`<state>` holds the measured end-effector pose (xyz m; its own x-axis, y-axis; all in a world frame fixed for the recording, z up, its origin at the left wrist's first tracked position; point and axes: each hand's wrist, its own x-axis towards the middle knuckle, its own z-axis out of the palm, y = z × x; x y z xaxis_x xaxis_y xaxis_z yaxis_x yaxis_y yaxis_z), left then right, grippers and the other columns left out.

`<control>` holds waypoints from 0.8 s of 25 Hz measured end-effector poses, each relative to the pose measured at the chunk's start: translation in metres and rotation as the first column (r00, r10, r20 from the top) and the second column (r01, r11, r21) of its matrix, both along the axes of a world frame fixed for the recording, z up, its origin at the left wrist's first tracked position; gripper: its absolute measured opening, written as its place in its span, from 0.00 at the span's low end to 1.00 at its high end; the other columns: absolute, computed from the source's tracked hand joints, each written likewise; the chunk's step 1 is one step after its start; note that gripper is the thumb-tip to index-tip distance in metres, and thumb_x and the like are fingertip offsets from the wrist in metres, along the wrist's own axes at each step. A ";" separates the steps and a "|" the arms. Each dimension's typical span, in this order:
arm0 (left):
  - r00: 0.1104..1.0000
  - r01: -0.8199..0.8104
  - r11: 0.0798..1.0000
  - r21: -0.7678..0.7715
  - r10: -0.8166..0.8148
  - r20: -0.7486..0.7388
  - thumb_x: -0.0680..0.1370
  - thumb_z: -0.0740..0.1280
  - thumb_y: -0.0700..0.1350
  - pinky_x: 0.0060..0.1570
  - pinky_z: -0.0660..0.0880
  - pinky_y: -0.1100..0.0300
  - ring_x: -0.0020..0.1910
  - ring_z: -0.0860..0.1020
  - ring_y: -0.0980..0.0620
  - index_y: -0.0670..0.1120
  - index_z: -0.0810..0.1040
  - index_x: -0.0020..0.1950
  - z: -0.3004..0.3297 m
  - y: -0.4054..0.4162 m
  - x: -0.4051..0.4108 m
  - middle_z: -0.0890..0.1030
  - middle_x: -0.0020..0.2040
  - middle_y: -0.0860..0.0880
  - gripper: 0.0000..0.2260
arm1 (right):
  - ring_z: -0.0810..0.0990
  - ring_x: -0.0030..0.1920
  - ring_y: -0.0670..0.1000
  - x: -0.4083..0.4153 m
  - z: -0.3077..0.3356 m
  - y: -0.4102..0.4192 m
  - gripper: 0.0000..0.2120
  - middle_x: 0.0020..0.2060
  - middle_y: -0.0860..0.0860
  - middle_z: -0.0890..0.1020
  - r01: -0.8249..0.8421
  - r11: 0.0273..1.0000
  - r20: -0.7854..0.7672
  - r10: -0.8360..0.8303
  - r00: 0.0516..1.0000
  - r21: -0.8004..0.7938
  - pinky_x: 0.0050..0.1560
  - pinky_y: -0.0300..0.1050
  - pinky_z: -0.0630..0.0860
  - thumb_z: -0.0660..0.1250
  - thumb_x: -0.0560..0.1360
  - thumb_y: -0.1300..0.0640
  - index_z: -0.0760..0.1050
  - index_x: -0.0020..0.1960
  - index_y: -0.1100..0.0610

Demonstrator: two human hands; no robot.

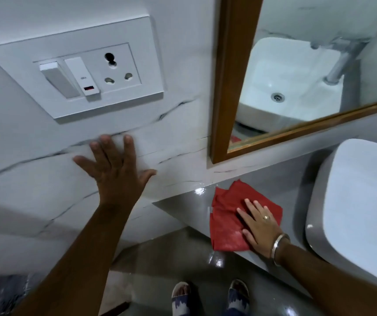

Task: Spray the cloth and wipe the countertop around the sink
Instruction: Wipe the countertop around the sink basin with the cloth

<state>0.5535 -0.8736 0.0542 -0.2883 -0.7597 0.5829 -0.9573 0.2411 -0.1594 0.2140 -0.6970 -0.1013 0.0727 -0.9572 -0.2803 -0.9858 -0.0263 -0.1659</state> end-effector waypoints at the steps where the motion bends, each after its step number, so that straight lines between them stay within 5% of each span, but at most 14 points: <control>1: 0.998 -0.056 0.998 0.018 0.056 -0.034 0.74 0.64 0.70 0.68 0.38 0.25 0.77 0.32 0.34 0.47 0.33 0.80 -0.006 0.006 -0.007 0.29 0.78 0.36 0.53 | 0.62 0.74 0.64 -0.006 0.004 0.008 0.31 0.76 0.59 0.62 0.077 0.997 0.007 -0.077 0.997 0.001 0.73 0.62 0.59 0.63 0.75 0.46 0.63 0.75 0.54; 3: 0.997 -0.051 0.995 0.085 0.056 -0.052 0.76 0.66 0.60 0.70 0.47 0.25 0.77 0.48 0.27 0.44 0.44 0.82 -0.025 0.026 -0.032 0.48 0.79 0.29 0.45 | 0.65 0.72 0.61 -0.012 0.003 0.017 0.33 0.75 0.58 0.65 0.135 0.989 -0.019 -0.134 0.991 0.066 0.72 0.58 0.63 0.63 0.74 0.44 0.61 0.76 0.55; 5: 0.975 0.213 0.946 0.245 -0.222 0.013 0.76 0.67 0.53 0.71 0.53 0.29 0.76 0.59 0.30 0.45 0.57 0.81 -0.049 0.051 -0.064 0.60 0.78 0.33 0.37 | 0.63 0.73 0.61 -0.014 -0.001 0.010 0.37 0.76 0.58 0.61 0.144 0.976 -0.050 -0.137 0.989 0.165 0.73 0.56 0.62 0.64 0.74 0.43 0.54 0.78 0.55; 7: 0.872 0.407 0.745 0.529 -0.488 0.017 0.77 0.68 0.52 0.73 0.56 0.35 0.77 0.63 0.38 0.48 0.61 0.79 -0.073 0.071 -0.095 0.64 0.79 0.40 0.32 | 0.62 0.73 0.63 -0.015 0.000 -0.007 0.39 0.77 0.59 0.59 0.184 0.961 -0.087 -0.169 0.982 0.206 0.72 0.57 0.63 0.66 0.74 0.45 0.53 0.78 0.56; 10: 0.780 0.383 0.462 0.800 -0.625 -0.012 0.82 0.61 0.57 0.77 0.48 0.41 0.79 0.56 0.45 0.49 0.55 0.81 -0.107 0.077 -0.131 0.59 0.81 0.47 0.30 | 0.70 0.66 0.64 -0.014 -0.001 -0.033 0.27 0.71 0.60 0.67 0.249 0.955 -0.109 -0.234 0.966 0.162 0.67 0.56 0.69 0.64 0.76 0.53 0.64 0.73 0.56; 13: 0.750 0.450 0.342 0.825 -0.646 -0.141 0.80 0.63 0.60 0.77 0.51 0.45 0.79 0.58 0.46 0.48 0.56 0.80 -0.125 0.065 -0.160 0.62 0.80 0.47 0.34 | 0.77 0.59 0.62 -0.011 0.005 -0.048 0.18 0.62 0.61 0.76 0.293 0.946 -0.044 -0.289 0.956 0.141 0.62 0.52 0.72 0.62 0.78 0.53 0.73 0.66 0.56; 16: 0.732 0.458 0.251 0.853 -0.650 -0.202 0.75 0.69 0.62 0.75 0.59 0.44 0.76 0.64 0.44 0.46 0.59 0.79 -0.123 0.050 -0.179 0.66 0.78 0.45 0.39 | 0.81 0.50 0.62 -0.009 0.036 -0.044 0.12 0.51 0.60 0.84 0.331 0.931 0.078 -0.346 0.935 0.155 0.53 0.49 0.76 0.70 0.72 0.54 0.79 0.54 0.56; 20: 0.637 0.509 0.211 0.835 -0.745 -0.200 0.76 0.69 0.58 0.59 0.74 0.50 0.56 0.79 0.45 0.50 0.76 0.62 -0.099 0.055 -0.191 0.82 0.59 0.47 0.19 | 0.80 0.47 0.59 -0.010 0.084 -0.013 0.03 0.46 0.60 0.84 0.363 0.907 0.151 -0.398 0.905 0.211 0.46 0.43 0.71 0.68 0.73 0.60 0.78 0.46 0.59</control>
